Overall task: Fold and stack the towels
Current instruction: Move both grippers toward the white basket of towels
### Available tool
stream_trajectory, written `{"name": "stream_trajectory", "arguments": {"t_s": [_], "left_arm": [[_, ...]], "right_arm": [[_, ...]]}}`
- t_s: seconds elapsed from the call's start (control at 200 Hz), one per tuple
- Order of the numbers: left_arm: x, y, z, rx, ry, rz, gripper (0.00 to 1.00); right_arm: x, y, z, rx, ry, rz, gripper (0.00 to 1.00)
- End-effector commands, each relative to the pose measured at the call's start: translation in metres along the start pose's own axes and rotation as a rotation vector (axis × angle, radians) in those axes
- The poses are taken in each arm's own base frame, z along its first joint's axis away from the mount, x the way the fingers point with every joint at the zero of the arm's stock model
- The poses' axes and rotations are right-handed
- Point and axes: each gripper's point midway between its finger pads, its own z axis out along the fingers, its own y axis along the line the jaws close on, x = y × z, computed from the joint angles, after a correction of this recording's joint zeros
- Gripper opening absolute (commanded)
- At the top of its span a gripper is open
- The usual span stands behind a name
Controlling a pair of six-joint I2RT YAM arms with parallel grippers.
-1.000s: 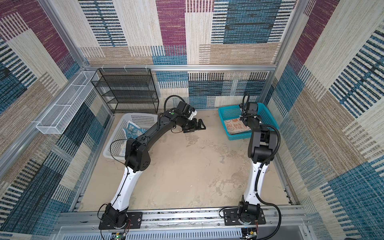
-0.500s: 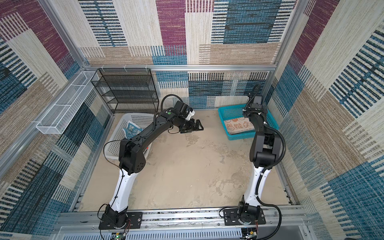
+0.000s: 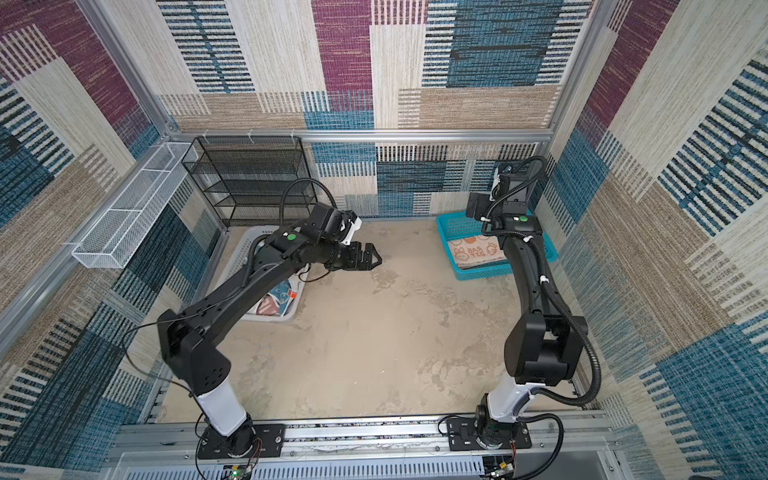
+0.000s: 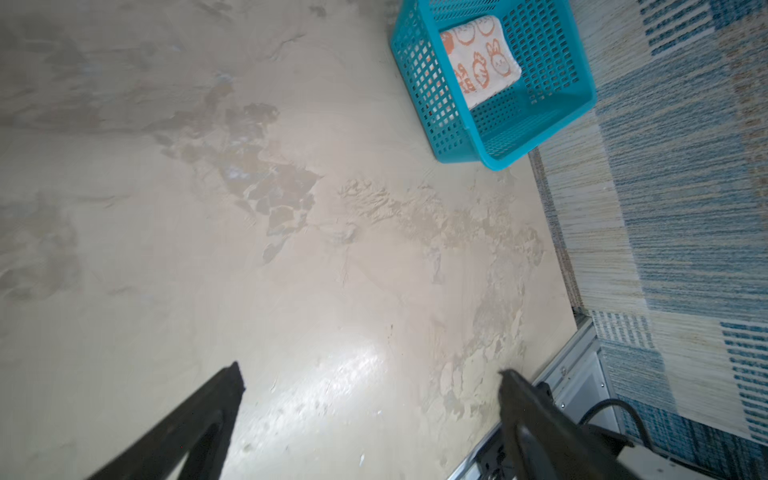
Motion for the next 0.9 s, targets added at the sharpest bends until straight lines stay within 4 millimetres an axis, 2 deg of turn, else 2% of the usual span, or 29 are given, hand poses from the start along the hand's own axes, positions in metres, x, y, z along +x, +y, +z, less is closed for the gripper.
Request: {"name": "stream_trajectory", "arguments": {"t_s": [0.0, 0.09, 0.11, 0.225, 0.3, 0.416, 0.496, 0.646, 0.761, 0.836, 0.861, 0.896], "left_arm": [[0.009, 0.024, -0.033, -0.127, -0.069, 0.033, 0.99], [0.029, 0.042, -0.057, -0.197, -0.092, 0.031, 0.99], [0.033, 0.046, -0.063, -0.211, -0.095, 0.031, 0.99], [0.057, 0.070, -0.084, -0.297, -0.116, 0.008, 0.99], [0.075, 0.083, -0.091, -0.321, -0.121, -0.001, 0.99], [0.094, 0.109, -0.104, -0.399, -0.143, -0.039, 0.99], [0.106, 0.126, -0.113, -0.436, -0.151, -0.077, 0.99], [0.128, 0.156, -0.129, -0.430, -0.159, -0.250, 0.99], [0.142, 0.173, -0.135, -0.412, -0.173, -0.359, 0.99], [0.148, 0.181, -0.138, -0.395, -0.169, -0.414, 0.99], [0.150, 0.183, -0.139, -0.389, -0.168, -0.433, 0.99], [0.152, 0.187, -0.141, -0.379, -0.173, -0.456, 0.99]], "right_arm": [[0.002, 0.029, -0.024, -0.072, 0.012, 0.098, 0.99], [-0.001, 0.069, -0.048, -0.141, -0.030, 0.068, 0.99], [0.007, 0.079, -0.050, -0.164, -0.021, 0.063, 0.99], [0.019, 0.143, -0.076, -0.297, -0.043, 0.016, 0.99], [0.037, 0.184, -0.090, -0.380, -0.026, -0.016, 0.99], [0.074, 0.245, -0.105, -0.505, 0.015, -0.083, 0.99], [0.106, 0.282, -0.105, -0.551, 0.067, -0.131, 0.99], [0.162, 0.353, -0.119, -0.663, 0.152, -0.202, 0.99], [0.209, 0.399, -0.122, -0.712, 0.252, -0.240, 0.99], [0.230, 0.421, -0.121, -0.718, 0.297, -0.255, 0.98], [0.244, 0.426, -0.117, -0.716, 0.326, -0.261, 0.98], [0.244, 0.439, -0.120, -0.749, 0.330, -0.251, 0.98]]}}
